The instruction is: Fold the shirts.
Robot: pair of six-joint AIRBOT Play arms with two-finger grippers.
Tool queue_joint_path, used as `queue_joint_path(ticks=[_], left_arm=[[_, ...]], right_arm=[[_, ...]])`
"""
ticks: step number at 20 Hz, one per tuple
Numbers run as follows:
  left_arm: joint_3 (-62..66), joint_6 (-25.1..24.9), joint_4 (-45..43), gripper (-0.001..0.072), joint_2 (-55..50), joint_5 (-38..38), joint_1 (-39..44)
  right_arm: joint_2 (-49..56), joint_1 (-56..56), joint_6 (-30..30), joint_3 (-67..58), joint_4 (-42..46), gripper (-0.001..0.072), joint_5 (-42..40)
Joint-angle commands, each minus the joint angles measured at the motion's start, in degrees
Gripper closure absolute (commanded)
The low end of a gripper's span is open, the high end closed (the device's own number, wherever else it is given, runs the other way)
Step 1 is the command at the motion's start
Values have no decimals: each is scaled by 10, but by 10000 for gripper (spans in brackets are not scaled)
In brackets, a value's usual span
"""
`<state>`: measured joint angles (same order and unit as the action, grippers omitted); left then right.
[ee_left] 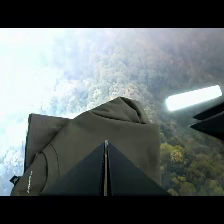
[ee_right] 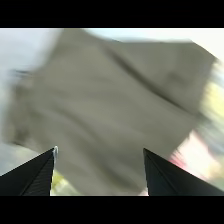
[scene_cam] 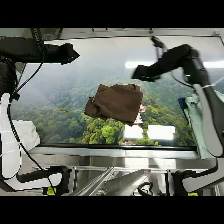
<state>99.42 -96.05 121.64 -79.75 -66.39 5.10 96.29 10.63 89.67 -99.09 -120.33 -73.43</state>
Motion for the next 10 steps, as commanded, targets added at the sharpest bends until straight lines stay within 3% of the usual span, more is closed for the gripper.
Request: queue_joint_path(ticks=[1,5,10], left_arm=[[-1,0,0,696,1,2,6],[-1,0,0,696,1,2,16],[-1,0,0,696,1,2,15]], right_arm=[[-28,-39,-44,109,52,101,-35],[-5,-24,-9,252,-64,99,80],[63,4,48,274,-184,101,106]])
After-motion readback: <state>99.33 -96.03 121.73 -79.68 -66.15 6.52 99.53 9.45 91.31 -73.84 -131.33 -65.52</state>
